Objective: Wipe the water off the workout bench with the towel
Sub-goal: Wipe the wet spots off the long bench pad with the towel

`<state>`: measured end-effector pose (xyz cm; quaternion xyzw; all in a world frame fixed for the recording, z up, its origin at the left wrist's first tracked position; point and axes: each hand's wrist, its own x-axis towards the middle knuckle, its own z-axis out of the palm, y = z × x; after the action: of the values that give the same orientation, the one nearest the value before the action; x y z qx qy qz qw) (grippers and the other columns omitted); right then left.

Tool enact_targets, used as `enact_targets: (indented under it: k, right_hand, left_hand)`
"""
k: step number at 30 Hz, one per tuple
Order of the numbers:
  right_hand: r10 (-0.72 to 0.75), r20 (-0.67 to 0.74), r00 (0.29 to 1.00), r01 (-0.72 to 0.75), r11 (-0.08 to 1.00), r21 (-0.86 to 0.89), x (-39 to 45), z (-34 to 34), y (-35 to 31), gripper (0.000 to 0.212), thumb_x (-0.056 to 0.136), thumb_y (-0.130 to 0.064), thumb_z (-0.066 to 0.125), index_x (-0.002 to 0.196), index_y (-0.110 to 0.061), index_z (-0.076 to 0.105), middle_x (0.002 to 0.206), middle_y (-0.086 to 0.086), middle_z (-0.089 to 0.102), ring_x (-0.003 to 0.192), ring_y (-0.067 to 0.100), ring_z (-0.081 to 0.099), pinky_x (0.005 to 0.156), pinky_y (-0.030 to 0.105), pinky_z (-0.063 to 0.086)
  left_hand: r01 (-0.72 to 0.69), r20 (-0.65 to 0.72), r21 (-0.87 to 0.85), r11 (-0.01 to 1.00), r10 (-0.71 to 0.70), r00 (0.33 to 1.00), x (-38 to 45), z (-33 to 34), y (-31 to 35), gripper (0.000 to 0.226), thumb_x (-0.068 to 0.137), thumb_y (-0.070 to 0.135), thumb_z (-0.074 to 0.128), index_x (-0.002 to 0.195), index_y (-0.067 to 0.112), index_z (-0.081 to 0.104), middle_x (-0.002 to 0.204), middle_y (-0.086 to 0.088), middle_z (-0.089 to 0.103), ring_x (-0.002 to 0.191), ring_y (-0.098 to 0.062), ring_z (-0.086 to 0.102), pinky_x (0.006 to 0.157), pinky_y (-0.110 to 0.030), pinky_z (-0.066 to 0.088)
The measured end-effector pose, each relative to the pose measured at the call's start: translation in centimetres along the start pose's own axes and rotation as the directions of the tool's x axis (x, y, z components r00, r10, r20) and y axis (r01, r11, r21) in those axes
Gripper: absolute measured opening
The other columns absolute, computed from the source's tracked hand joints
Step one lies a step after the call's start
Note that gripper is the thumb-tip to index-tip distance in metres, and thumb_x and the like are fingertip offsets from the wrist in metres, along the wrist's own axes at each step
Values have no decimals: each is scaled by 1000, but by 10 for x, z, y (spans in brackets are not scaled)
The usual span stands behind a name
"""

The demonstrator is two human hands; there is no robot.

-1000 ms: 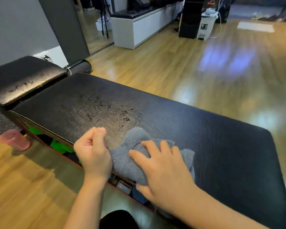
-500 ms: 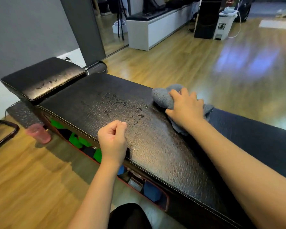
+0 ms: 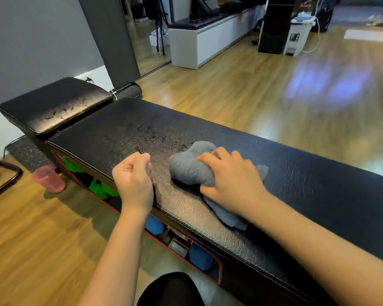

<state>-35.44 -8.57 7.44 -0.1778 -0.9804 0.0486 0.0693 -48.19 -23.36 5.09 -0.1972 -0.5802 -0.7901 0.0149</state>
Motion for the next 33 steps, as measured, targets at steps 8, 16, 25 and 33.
enact_targets:
  k: [8, 16, 25, 33]
  right_hand:
    - [163, -7, 987, -162, 983, 86, 48, -5, 28, 53, 83, -45, 64, 131, -32, 46, 128, 4, 53, 114, 38, 52, 88, 48, 48]
    - [129, 491, 861, -504, 91, 859, 52, -31, 39, 18, 98, -31, 57, 97, -13, 63, 105, 6, 74, 93, 18, 71, 62, 24, 54]
    - [218, 150, 964, -261, 698, 667, 39, -70, 59, 41, 92, -52, 59, 121, -23, 62, 107, -1, 66, 87, 15, 63, 70, 19, 48]
    - [113, 48, 992, -100, 972, -214, 8, 1, -8, 111, 61, -100, 31, 154, -44, 5, 163, 15, 7, 132, 48, 31, 94, 61, 35]
  left_hand:
    - [35, 18, 76, 996, -36, 999, -5, -7, -7, 42, 78, 27, 56, 45, 27, 30, 50, 10, 25, 53, -15, 18, 54, -28, 16]
    - [78, -37, 2, 997, -78, 996, -3, -8, -6, 39, 73, 30, 59, 47, 26, 30, 50, 7, 22, 53, -14, 16, 54, -30, 12]
    - [9, 6, 111, 994, -9, 1000, -5, -8, -13, 46, 84, 20, 56, 48, 25, 27, 50, 9, 24, 53, -15, 18, 55, -29, 17]
    - [-203, 135, 440, 875, 159, 978, -18, 3, -11, 46, 89, 17, 53, 53, 14, 25, 53, 6, 21, 51, -9, 21, 50, -36, 20]
